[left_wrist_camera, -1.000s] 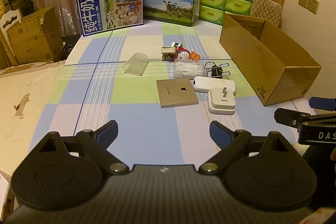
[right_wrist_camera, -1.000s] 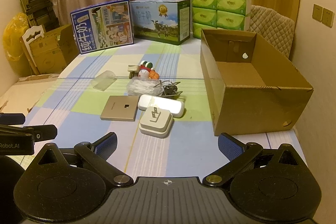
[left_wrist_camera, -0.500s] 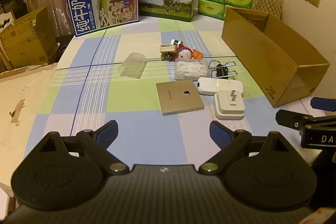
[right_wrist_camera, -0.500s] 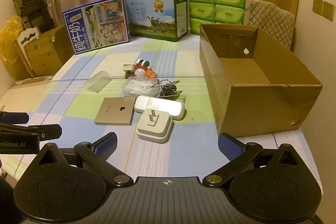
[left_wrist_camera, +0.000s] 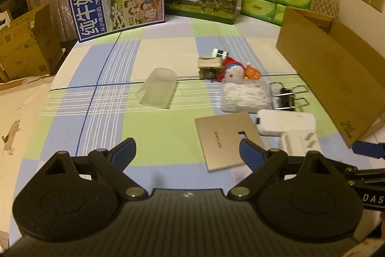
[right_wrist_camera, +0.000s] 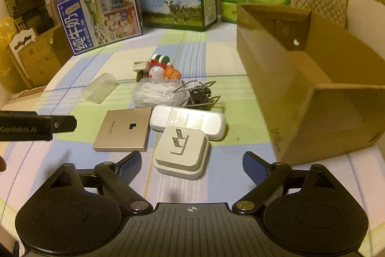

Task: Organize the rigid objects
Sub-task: 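Move the right tool to the white plug adapter while the left tool approaches the gold TP-LINK panel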

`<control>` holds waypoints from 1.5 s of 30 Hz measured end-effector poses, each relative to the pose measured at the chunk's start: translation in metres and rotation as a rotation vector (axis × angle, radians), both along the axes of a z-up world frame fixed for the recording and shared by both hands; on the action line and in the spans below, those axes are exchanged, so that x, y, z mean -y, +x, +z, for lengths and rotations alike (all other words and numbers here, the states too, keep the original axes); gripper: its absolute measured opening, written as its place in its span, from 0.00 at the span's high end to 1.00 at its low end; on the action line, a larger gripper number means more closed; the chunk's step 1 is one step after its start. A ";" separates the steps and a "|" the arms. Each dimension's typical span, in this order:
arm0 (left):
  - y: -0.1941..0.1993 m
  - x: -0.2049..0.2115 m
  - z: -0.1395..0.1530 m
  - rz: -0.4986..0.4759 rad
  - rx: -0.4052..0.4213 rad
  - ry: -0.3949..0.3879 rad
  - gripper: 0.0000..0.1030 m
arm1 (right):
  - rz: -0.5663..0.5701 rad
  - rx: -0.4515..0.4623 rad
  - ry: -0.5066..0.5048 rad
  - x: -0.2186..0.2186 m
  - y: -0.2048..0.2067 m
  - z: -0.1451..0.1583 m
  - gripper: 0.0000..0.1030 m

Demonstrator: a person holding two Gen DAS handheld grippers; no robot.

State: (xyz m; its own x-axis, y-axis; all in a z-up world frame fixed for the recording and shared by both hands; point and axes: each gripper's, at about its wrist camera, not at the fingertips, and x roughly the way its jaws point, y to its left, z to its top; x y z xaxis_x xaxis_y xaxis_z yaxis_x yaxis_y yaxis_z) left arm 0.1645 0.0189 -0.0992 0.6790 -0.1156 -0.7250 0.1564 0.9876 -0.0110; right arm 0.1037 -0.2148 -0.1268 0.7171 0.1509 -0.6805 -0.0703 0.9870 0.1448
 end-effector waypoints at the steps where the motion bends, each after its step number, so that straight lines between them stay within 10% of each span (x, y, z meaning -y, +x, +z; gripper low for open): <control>1: 0.006 -0.001 -0.005 0.002 -0.001 0.000 0.12 | 0.001 -0.006 0.005 -0.002 0.005 -0.004 0.21; 25: 0.031 0.010 -0.038 -0.056 -0.074 -0.152 0.13 | -0.021 -0.049 -0.034 -0.018 0.042 -0.044 0.38; 45: 0.048 0.061 -0.066 -0.083 -0.113 -0.017 0.12 | -0.070 -0.052 -0.034 0.010 0.031 -0.046 0.38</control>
